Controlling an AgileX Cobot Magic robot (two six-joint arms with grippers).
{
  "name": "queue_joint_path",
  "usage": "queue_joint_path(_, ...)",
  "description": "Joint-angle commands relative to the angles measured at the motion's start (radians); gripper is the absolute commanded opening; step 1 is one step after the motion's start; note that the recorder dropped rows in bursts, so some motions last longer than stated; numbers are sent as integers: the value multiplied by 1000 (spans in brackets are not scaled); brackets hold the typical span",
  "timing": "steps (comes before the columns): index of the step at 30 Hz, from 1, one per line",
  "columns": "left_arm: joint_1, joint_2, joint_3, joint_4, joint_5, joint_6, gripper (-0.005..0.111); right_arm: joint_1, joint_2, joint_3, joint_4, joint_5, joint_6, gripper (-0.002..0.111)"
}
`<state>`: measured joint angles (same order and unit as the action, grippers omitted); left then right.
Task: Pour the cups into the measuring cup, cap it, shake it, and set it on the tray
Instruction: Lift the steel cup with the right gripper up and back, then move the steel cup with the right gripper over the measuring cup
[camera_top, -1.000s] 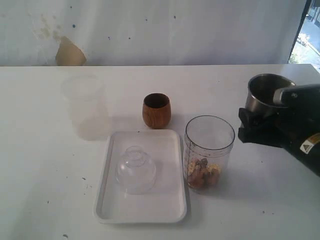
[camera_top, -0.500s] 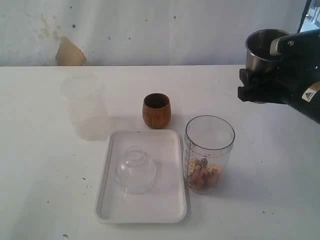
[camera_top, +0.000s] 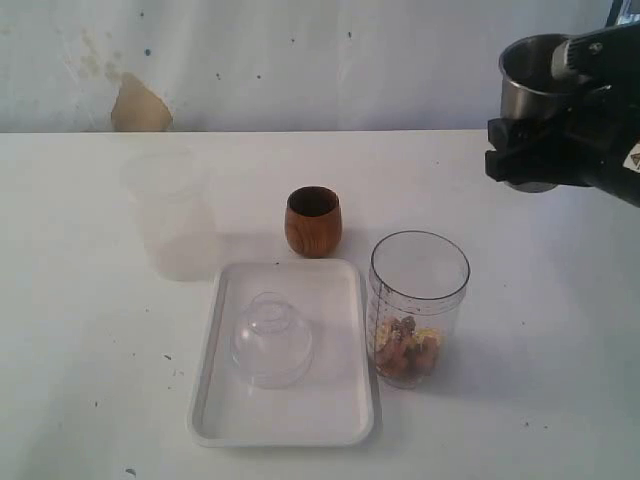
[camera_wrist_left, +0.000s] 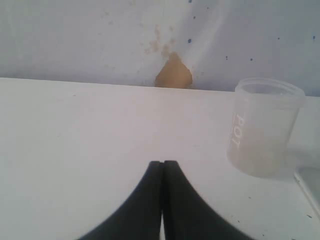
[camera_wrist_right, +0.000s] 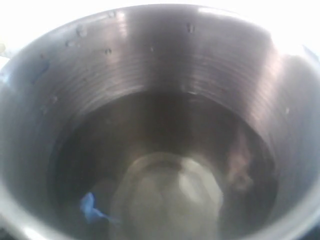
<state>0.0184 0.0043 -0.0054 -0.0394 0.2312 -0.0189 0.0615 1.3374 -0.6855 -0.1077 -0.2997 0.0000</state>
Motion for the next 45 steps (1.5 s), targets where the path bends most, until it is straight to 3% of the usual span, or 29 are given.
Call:
queue_joint_path(1,-1,-4,5,2,2,0,0,1,-33,-8,-237,-56,96,0)
queue_joint_path(6,-1,-4,5,2,2,0,0,-12,-38,-8,-361,-84,294,0)
queue_joint_path(25,-1,-4,5,2,2,0,0,-17,21,-8,-387,-173,367,0)
queue_joint_path(37,-1,-4,5,2,2,0,0,-141,29,9,-550,-219,402,0)
queue_joint_path(45,-1,-4,5,2,2,0,0,-144,55,90,-585,-355,456,0)
